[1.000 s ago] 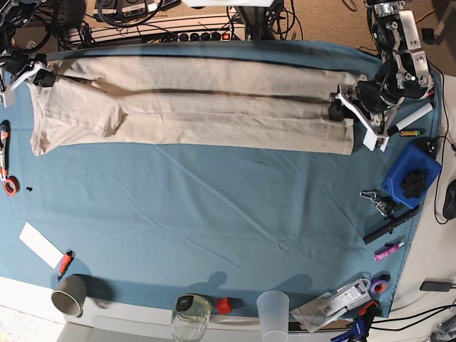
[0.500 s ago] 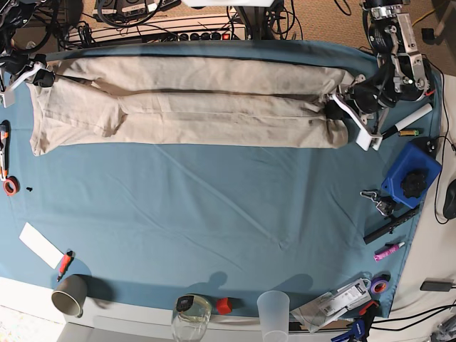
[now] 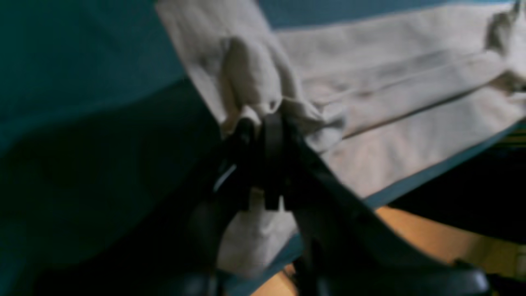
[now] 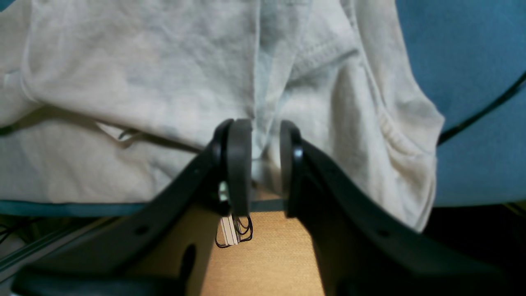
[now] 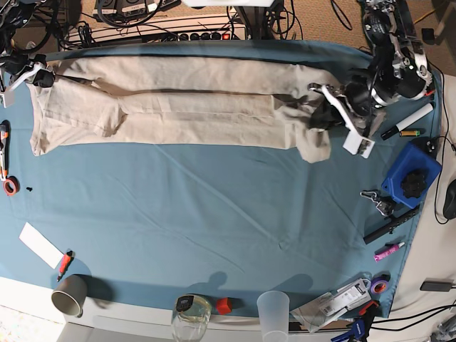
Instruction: Fold the T-shirt properly
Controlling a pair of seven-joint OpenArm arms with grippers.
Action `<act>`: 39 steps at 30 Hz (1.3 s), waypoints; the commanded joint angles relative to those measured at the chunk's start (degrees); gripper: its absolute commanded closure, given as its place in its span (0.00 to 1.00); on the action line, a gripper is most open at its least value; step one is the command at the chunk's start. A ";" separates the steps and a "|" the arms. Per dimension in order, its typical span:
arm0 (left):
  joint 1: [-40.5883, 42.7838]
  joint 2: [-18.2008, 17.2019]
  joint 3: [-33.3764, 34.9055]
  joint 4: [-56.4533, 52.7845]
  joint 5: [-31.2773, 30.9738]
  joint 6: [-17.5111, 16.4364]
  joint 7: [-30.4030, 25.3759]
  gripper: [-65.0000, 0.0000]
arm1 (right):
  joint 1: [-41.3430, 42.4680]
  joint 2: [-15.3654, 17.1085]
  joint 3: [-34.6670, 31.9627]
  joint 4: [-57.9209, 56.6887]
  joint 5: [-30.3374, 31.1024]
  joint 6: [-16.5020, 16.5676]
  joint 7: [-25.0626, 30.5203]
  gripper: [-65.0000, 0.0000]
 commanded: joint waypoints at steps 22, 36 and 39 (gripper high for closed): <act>-5.70 14.49 42.32 -4.24 27.28 5.03 -9.05 1.00 | 0.00 1.49 0.37 0.70 0.76 0.08 2.34 0.80; -12.74 15.83 44.74 -16.02 23.67 5.14 -13.62 1.00 | 0.02 1.49 0.37 0.72 1.18 0.08 2.78 0.80; -13.11 15.83 46.49 -16.70 23.78 4.94 -13.84 1.00 | 0.02 1.46 0.37 0.72 1.18 0.08 3.04 0.80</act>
